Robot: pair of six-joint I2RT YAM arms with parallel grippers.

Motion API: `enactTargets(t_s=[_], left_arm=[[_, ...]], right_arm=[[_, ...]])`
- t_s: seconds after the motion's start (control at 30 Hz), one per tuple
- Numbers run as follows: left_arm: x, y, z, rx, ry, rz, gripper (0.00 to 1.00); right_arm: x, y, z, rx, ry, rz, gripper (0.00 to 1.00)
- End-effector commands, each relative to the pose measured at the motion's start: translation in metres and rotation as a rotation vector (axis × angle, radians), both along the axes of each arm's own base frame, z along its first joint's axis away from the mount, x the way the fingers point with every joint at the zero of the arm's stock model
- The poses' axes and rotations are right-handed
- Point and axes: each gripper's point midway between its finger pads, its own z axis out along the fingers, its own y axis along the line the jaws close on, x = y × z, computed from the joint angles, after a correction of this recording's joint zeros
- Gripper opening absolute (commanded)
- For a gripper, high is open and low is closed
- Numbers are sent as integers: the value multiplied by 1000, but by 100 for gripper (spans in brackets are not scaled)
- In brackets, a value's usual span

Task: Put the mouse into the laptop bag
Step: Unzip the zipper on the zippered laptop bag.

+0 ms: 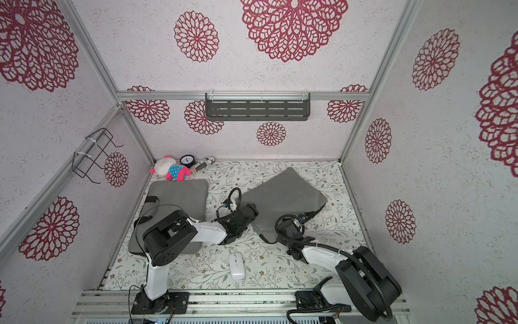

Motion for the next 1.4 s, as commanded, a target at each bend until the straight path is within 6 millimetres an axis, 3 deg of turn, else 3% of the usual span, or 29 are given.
enactTargets(t_s=[0.0,0.13,0.23,0.3,0.37,0.47,0.73,0.97,1.17,1.37], left_arm=[[0,35,-34,58,122,42,86],[12,40,-36,63,137,18,86],[21,27,-36,52,131,-41,59],[23,21,-38,43,134,-61,28],[24,18,-36,35,131,-66,12],[24,21,-35,38,128,-57,0],[23,24,-37,34,137,-40,0],[21,28,-37,29,128,-30,0],[9,38,-32,30,89,5,0],[-19,40,-14,59,0,57,0]], right_arm=[[2,-19,5,-56,-21,-55,0],[1,-24,6,-57,-16,-75,0],[0,-18,8,-28,-16,-57,0],[-3,-9,9,1,-17,-22,0],[-6,-1,12,-6,-21,11,0],[-15,11,15,-31,-14,54,0],[-42,59,6,32,18,203,0],[-51,111,21,57,-20,334,0],[-46,120,13,36,8,325,0],[-40,95,9,-30,13,256,0]])
